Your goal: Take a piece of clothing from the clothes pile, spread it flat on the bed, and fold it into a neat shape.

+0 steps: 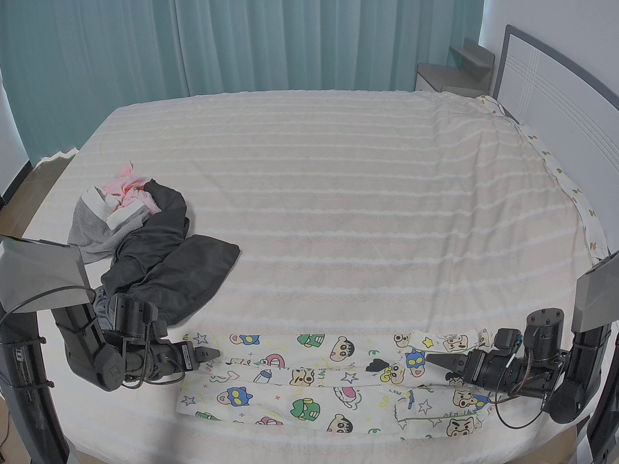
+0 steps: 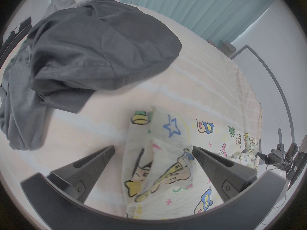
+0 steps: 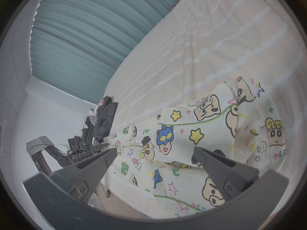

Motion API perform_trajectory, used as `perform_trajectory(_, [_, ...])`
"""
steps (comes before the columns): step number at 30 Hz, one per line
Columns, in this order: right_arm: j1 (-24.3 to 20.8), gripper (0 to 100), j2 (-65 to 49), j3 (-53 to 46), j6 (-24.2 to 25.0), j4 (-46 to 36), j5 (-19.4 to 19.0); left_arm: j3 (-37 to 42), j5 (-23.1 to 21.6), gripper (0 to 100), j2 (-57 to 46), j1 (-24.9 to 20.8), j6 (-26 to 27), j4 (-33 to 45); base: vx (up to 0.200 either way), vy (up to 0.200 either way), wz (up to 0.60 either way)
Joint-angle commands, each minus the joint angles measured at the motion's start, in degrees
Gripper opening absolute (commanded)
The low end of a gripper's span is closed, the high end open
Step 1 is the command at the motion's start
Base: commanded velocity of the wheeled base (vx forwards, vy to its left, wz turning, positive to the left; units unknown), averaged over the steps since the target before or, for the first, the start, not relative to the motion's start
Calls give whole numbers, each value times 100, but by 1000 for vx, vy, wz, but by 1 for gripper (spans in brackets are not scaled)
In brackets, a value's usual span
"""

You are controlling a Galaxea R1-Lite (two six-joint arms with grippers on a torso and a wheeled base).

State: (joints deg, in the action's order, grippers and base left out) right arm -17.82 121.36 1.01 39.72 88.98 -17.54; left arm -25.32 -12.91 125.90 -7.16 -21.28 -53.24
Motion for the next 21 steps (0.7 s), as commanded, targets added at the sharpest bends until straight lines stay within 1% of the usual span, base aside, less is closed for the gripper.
perform_trajectory(1, [-2,100,11,-101,1,76,-4,-26,-10,100,171,-137,-7,6,0,0,0])
perform_trajectory(8, [-2,100,11,-101,1,76,-4,-26,-27,100,303,-172,-7,-20,0,0,0])
perform_trajectory(9, [-2,100,11,-101,1,76,-4,-26,-19,0,303,-172,-7,-20,0,0,0])
perform_trajectory(21, [-2,100,11,-101,10,76,-4,335,-27,0,242,-172,2,-55,0,0,0])
